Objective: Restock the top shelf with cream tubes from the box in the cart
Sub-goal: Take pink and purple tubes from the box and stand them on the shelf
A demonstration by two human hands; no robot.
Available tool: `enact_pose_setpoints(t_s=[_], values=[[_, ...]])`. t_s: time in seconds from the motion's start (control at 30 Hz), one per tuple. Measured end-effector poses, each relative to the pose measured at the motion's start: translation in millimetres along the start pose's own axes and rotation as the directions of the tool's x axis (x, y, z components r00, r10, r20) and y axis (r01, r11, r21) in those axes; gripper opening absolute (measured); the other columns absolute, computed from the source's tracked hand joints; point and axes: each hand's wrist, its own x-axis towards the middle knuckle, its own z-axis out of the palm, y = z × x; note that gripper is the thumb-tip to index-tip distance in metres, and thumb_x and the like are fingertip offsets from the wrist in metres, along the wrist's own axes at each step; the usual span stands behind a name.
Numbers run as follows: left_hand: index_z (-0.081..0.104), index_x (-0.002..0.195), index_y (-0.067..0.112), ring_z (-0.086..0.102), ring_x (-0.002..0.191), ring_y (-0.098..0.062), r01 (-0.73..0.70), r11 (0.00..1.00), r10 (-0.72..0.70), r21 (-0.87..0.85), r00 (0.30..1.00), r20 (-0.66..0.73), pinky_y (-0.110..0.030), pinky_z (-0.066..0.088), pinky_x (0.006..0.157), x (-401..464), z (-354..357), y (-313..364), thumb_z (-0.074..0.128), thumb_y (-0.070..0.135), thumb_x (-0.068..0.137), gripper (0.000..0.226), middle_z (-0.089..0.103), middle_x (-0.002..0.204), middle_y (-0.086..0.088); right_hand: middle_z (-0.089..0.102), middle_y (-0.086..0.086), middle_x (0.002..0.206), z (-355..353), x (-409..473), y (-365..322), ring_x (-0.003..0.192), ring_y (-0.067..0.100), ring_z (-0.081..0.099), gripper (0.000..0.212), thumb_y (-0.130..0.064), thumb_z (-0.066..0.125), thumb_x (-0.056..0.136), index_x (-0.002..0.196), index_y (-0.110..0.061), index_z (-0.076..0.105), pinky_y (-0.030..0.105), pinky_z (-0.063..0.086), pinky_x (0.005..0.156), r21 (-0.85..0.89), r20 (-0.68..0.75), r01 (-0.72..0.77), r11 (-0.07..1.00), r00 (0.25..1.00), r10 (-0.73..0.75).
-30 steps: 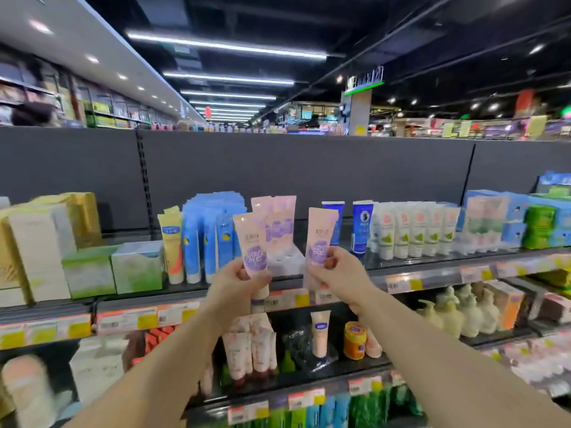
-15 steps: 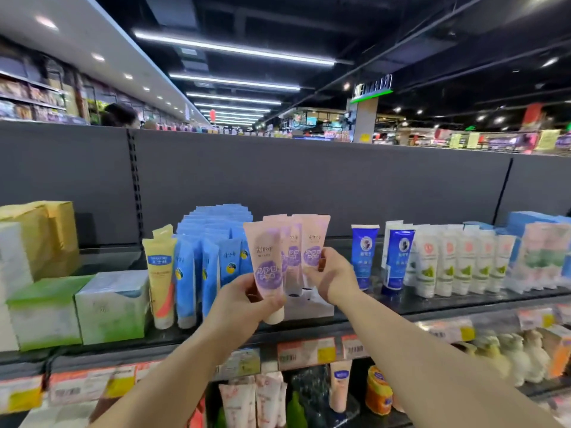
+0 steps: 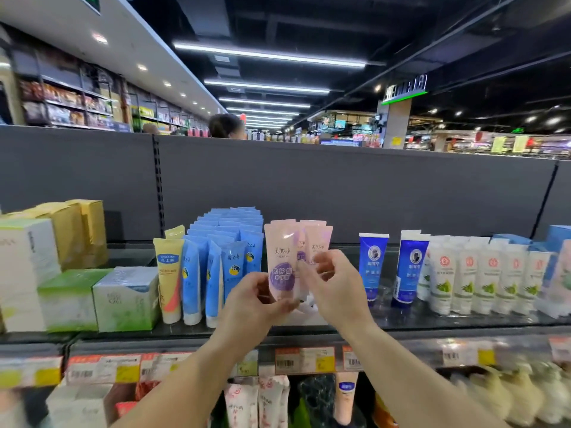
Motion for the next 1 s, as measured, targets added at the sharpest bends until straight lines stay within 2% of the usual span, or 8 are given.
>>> enact_pose_setpoints(t_s=[0.07,0.1,0.27,0.4,0.5,0.57,0.7,1.0], values=[[0.063,0.095,0.029,0.068,0.085,-0.007,-0.026,0.998,0.027,-0.051,1.0,0.007,-0.022,0.056,0.07,2,9,2,0.08,0.022,0.077,0.027,0.071,0.088,0.009,0.06,-0.02,0.09,2,-10,-10,0.085,0.001,0.059,0.027,-0.042,0.072,0.082,0.098,-0.035,0.051,0.013,0.046,0.067,-0.004,0.233,-0.024,1.0,0.972,0.024],[0.064,0.097,0.027,0.069,0.088,-0.009,-0.041,0.996,0.043,-0.085,0.999,0.022,-0.026,0.058,0.074,4,13,1,0.079,0.018,0.078,0.026,0.071,0.09,0.008,0.06,-0.021,0.09,2,-10,-11,0.086,-0.001,0.059,0.029,-0.041,0.074,0.08,0.097,-0.038,0.051,0.013,0.046,0.069,-0.009,0.264,-0.042,0.999,0.963,0.043],[0.06,0.099,0.038,0.063,0.09,-0.004,-0.118,0.987,0.114,0.109,0.993,0.044,-0.024,0.053,0.082,10,13,-5,0.08,0.035,0.076,0.031,0.067,0.094,0.012,0.067,-0.013,0.099,-4,16,4,0.083,0.0,0.06,0.028,-0.036,0.073,0.082,0.104,-0.028,0.059,0.015,0.05,0.073,-0.01,0.007,-0.054,0.998,0.999,0.054],[0.064,0.1,0.034,0.056,0.083,0.006,-0.17,0.925,0.137,0.34,0.984,0.117,-0.008,0.045,0.07,4,8,-18,0.071,0.029,0.086,0.016,0.057,0.087,0.022,0.068,-0.007,0.107,8,24,18,0.086,0.002,0.058,0.031,-0.033,0.074,0.082,0.108,-0.022,0.06,0.006,0.04,0.068,-0.132,-0.028,-0.025,0.991,0.999,0.021],[0.068,0.108,0.029,0.054,0.093,-0.001,-0.226,0.874,0.19,0.431,0.974,0.125,-0.013,0.042,0.08,8,8,-28,0.065,0.029,0.089,0.019,0.057,0.096,0.019,0.068,-0.004,0.112,22,22,25,0.1,0.009,0.062,0.036,-0.031,0.075,0.082,0.112,-0.02,0.06,0.015,0.045,0.078,-0.157,-0.054,-0.055,0.986,0.997,0.047],[0.07,0.106,0.029,0.054,0.094,-0.001,-0.244,0.866,0.206,0.436,0.97,0.133,-0.012,0.041,0.081,11,9,-33,0.065,0.028,0.089,0.018,0.059,0.099,0.018,0.066,-0.003,0.115,29,23,27,0.103,0.012,0.063,0.04,-0.029,0.076,0.081,0.114,-0.02,0.055,0.02,0.048,0.08,-0.172,-0.062,-0.078,0.982,0.996,0.068],[0.071,0.103,0.03,0.056,0.09,-0.001,-0.257,0.883,0.218,0.394,0.966,0.141,-0.008,0.04,0.074,13,8,-38,0.066,0.026,0.088,0.016,0.059,0.097,0.018,0.062,-0.002,0.118,34,25,28,0.104,0.014,0.062,0.048,-0.025,0.077,0.08,0.114,-0.02,0.043,0.016,0.045,0.072,-0.233,-0.052,-0.1,0.967,0.995,0.09],[0.07,0.111,0.027,0.052,0.089,0.003,-0.266,0.897,0.225,0.353,0.962,0.154,-0.003,0.037,0.07,14,3,-35,0.067,0.025,0.088,0.023,0.057,0.099,0.019,0.064,-0.004,0.105,38,26,28,0.094,0.016,0.062,0.036,-0.042,0.07,0.083,0.108,-0.021,0.054,0.036,0.054,0.081,-0.459,-0.07,-0.149,0.876,0.989,0.132]])
